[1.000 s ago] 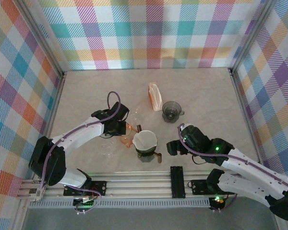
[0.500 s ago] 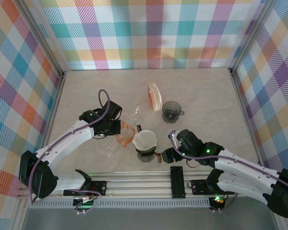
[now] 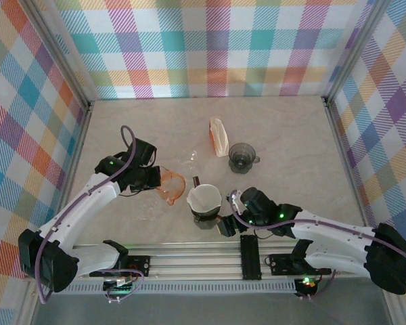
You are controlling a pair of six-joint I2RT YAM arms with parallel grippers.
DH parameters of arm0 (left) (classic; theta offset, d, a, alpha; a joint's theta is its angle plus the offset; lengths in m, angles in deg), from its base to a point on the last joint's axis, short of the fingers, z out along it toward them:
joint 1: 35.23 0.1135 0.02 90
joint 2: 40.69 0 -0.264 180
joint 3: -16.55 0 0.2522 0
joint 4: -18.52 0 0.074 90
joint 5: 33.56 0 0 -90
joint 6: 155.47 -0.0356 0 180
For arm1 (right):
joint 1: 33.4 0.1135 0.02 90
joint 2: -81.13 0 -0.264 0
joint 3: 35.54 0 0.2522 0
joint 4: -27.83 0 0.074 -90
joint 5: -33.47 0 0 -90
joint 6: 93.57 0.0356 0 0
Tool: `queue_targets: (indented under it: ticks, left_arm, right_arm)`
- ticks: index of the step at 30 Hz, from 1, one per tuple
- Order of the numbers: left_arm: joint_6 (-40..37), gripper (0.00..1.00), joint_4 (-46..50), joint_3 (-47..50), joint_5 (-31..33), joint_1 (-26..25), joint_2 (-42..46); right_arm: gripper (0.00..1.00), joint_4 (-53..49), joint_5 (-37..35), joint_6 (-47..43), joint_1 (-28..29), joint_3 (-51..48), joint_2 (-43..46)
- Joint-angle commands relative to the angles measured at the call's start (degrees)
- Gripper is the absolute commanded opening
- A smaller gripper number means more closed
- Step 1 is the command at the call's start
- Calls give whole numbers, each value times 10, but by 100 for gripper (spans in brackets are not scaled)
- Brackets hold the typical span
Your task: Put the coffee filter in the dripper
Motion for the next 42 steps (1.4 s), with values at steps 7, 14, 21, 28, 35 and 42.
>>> queue_targets:
  ticks: [7, 14, 21, 28, 35, 42]
  left_arm:
    - [14, 0, 7, -34, -60, 30, 22]
    - [15, 0, 20, -34, -67, 61, 33]
    - [31, 0, 23, -12, -49, 113, 73]
    - [35, 0, 39, -3, -21, 121, 95]
    - [46, 0, 57, 6, 9, 128, 125]
    - [51, 0, 79, 7, 28, 129, 158]
  right_arm:
    - [74, 114, -22, -10, 28, -22, -45]
    - [68, 177, -40, -9, 39, -22, -97]
    - [63, 223, -65, -9, 39, -15, -128]
    - [61, 293, -77, -11, 39, -18, -174]
    - [57, 340, -83, -23, 39, 30, -253]
    - [55, 363, -104, -18, 39, 91, -327]
